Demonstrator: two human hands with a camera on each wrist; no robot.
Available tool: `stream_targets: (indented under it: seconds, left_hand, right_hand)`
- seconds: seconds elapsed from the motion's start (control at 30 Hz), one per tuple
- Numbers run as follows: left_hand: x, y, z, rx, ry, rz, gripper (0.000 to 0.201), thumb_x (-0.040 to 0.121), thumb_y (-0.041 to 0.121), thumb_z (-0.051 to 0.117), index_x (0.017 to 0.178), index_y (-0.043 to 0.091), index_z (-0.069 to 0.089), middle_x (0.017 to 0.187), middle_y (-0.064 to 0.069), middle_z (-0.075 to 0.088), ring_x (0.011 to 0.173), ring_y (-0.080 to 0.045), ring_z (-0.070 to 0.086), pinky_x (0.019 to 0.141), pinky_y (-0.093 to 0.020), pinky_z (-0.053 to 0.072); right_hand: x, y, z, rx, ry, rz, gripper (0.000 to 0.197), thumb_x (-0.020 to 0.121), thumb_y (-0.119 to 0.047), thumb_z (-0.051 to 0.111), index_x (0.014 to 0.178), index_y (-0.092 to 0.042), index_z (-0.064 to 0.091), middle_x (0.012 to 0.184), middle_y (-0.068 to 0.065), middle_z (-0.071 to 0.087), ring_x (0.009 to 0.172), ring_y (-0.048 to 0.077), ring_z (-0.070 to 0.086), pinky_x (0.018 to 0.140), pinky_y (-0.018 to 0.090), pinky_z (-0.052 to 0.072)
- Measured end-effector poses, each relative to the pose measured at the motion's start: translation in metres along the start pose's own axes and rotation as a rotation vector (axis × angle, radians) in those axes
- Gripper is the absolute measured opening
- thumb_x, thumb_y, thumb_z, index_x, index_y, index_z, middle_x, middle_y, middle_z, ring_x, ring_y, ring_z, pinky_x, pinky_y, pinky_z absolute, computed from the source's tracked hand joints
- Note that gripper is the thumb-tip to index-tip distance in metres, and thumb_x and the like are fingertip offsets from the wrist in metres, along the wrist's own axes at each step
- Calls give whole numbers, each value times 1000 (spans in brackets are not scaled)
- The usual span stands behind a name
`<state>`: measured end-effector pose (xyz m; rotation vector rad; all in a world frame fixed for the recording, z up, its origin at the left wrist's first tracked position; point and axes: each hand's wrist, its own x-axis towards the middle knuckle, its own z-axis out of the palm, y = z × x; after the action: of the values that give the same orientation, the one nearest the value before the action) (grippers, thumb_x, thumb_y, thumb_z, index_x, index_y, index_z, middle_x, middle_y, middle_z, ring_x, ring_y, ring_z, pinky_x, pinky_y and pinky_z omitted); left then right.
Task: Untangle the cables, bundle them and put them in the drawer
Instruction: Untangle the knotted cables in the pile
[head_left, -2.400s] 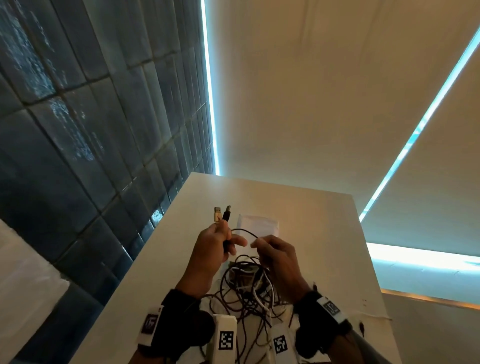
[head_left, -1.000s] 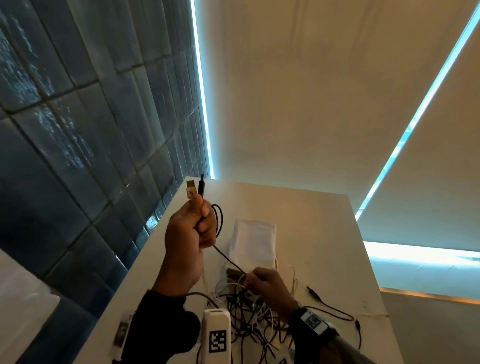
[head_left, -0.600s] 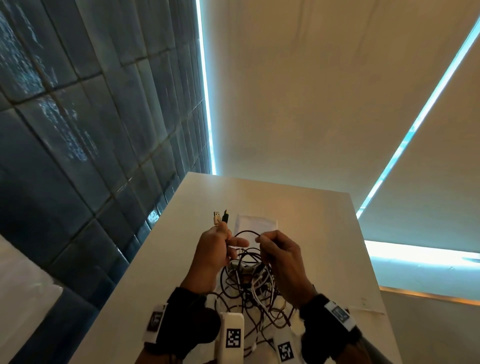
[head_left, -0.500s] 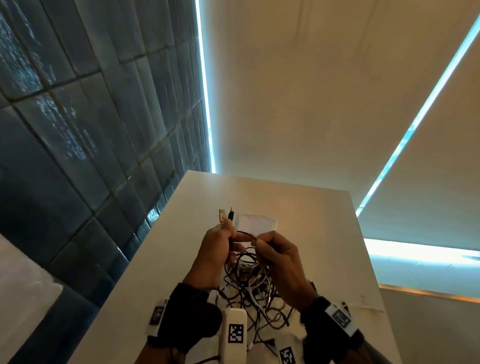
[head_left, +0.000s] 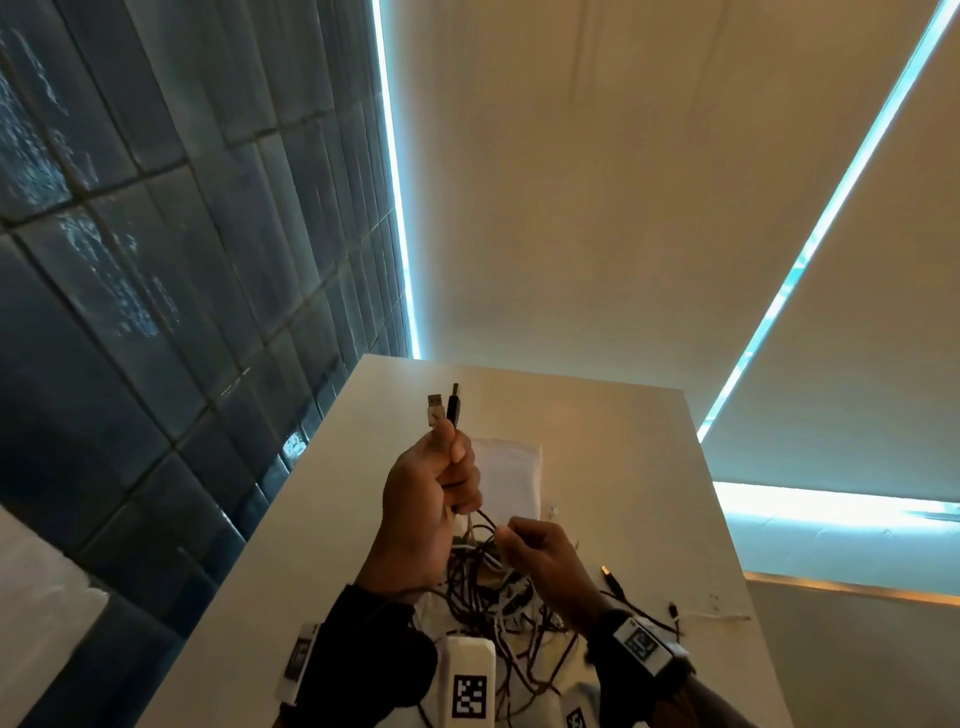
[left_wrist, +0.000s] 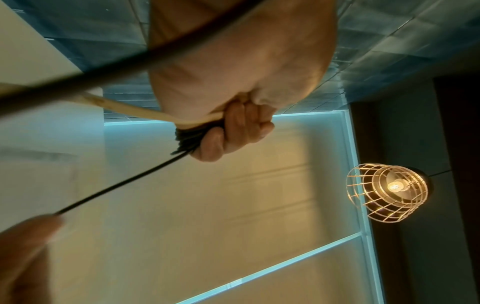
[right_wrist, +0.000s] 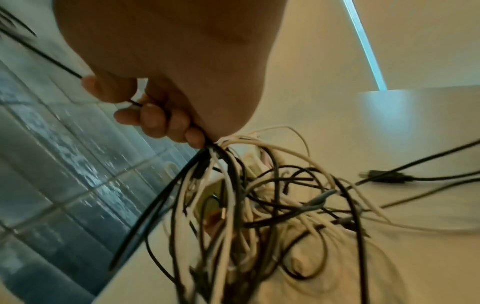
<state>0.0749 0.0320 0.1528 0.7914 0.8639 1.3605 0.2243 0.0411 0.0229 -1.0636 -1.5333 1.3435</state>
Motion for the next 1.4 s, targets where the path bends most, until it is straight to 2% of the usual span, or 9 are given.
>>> stream_targets:
  seconds: [0.13,0.43,0.6,0.73,1.0,1.07,1.13,1.23,1.4]
  left_hand:
    - [-4,9,-2,12,10,47,43,102,33,33,64,13,39,52,4,23,44,-9,18,43,-25,18]
    - [-13,43,-7,34,-16,182,41,102,32,32,67,13,42,53,3,27,45,-10,18,44,-26,13]
    - [-16,38,-11,214,30,107,39,101,33,33,70,13,44,54,1,41,42,-9,23,41,-22,19]
    - [-11,17,-20,267,132,2,37,103,27,33,71,12,42,57,-6,54,41,-12,31,39,-20,23]
    - [-2,-8,-24,384,246,-201,38,104,26,33,74,8,48,68,-8,71,64,-22,63,58,-31,49]
    - [-1,-5,-21,217,195,-206,38,103,28,34,75,7,50,83,-16,71,81,-31,67,73,-39,54]
    - [1,1,-19,-33,128,-188,39,102,30,34,72,9,46,84,-19,68,89,-35,65,79,-44,52]
    - [2,13,-16,-204,77,-130,41,102,30,35,68,11,43,66,-8,55,68,-25,60,67,-34,51]
    - [5,25,-10,-246,-26,-82,40,101,30,35,64,15,42,62,0,42,51,-11,38,47,-23,33]
  right_hand:
    - [-4,19,3,-14,-7,51,34,97,-25,52,66,-11,56,62,-2,47,57,3,46,57,15,41]
    - [-1,43,5,-37,-23,146,38,100,-17,48,64,-20,58,61,-11,54,58,3,50,58,16,42]
    - [16,27,7,-16,178,196,21,91,-11,60,74,-3,67,66,5,65,60,18,63,56,27,53]
    - [19,-10,6,157,275,98,16,90,-7,61,80,5,67,58,4,47,52,13,40,48,22,34]
    - [12,-63,20,301,96,-160,17,92,-12,60,86,3,65,68,5,55,60,14,43,56,25,36]
    - [9,-67,22,336,14,-161,19,94,-11,58,85,5,65,78,3,63,65,16,50,61,26,41]
    - [6,-64,24,289,-28,-143,24,96,-14,56,76,-6,66,71,0,55,62,15,43,60,27,36]
    - [2,-53,23,208,-48,-89,30,95,-24,55,67,-20,64,64,-2,51,60,14,41,60,28,34]
    - [0,-43,19,198,-52,-45,31,96,-27,54,67,-17,61,64,1,48,61,16,38,59,24,32]
